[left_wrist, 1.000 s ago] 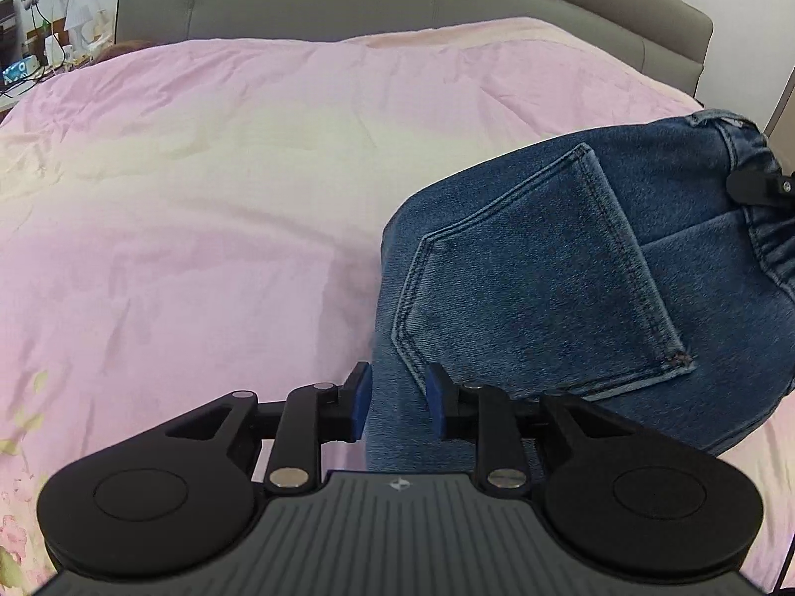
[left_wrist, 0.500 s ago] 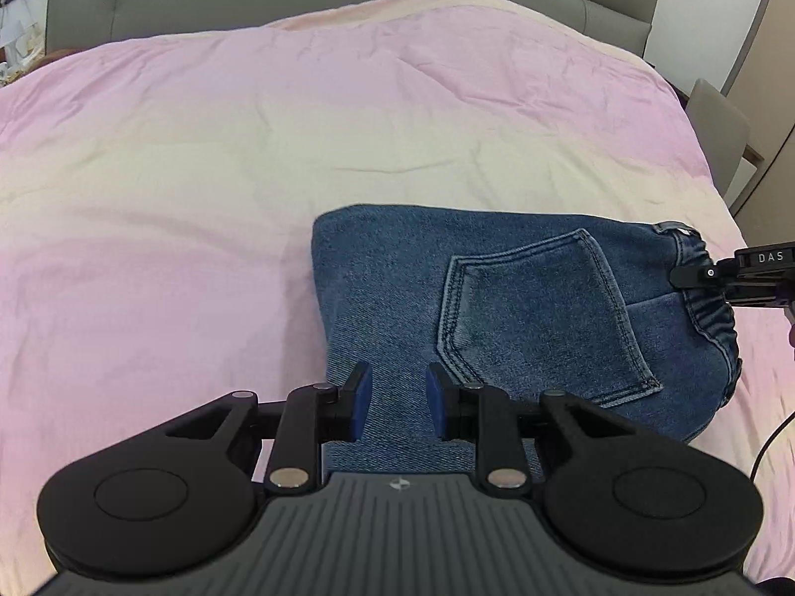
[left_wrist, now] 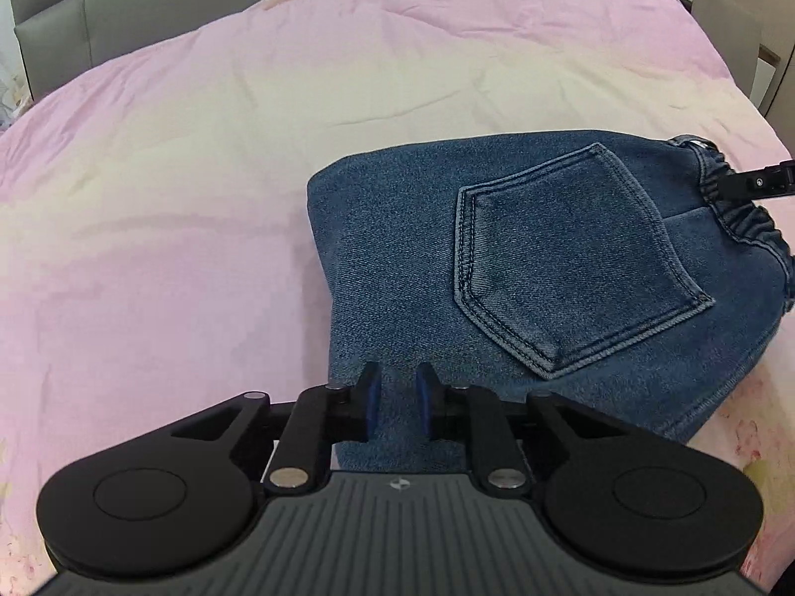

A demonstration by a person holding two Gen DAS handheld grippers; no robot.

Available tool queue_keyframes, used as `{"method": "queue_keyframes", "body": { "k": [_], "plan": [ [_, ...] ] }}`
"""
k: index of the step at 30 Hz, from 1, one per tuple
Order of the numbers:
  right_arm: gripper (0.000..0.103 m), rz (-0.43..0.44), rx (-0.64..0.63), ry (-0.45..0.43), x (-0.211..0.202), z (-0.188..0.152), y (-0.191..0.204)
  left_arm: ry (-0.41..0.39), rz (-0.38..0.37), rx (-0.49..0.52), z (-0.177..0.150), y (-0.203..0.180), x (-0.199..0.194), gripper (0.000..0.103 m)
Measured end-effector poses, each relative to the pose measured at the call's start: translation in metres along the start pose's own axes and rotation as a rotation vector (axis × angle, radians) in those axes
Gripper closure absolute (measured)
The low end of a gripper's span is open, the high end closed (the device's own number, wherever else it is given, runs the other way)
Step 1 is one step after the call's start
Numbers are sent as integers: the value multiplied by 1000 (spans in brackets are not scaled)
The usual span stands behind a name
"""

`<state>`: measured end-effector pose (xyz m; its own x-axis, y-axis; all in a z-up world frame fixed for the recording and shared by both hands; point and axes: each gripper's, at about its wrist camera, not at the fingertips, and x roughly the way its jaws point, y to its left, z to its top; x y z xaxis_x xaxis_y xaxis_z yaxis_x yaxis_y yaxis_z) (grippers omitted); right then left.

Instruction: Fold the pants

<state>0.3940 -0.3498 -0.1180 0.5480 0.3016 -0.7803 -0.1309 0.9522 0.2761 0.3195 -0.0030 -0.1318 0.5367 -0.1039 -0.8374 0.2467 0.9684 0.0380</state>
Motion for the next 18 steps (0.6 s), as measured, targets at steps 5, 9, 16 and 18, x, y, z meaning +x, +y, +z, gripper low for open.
{"method": "queue_keyframes", "body": {
  "k": [5, 9, 16, 18],
  "plan": [
    [60, -14, -181, -105, -44, -19, 34, -56, -45, 11, -31, 4, -41, 62],
    [67, 59, -258, -123, -60, -48, 58, -52, -40, 54, -58, 1, -61, 48],
    [70, 48, -323, -107, -32, -91, 77, -37, 19, 115, -90, -18, -45, 37],
    [71, 42, -318, -109, -24, -97, 72, -61, 69, 138, -94, -24, -39, 54]
  ]
}}
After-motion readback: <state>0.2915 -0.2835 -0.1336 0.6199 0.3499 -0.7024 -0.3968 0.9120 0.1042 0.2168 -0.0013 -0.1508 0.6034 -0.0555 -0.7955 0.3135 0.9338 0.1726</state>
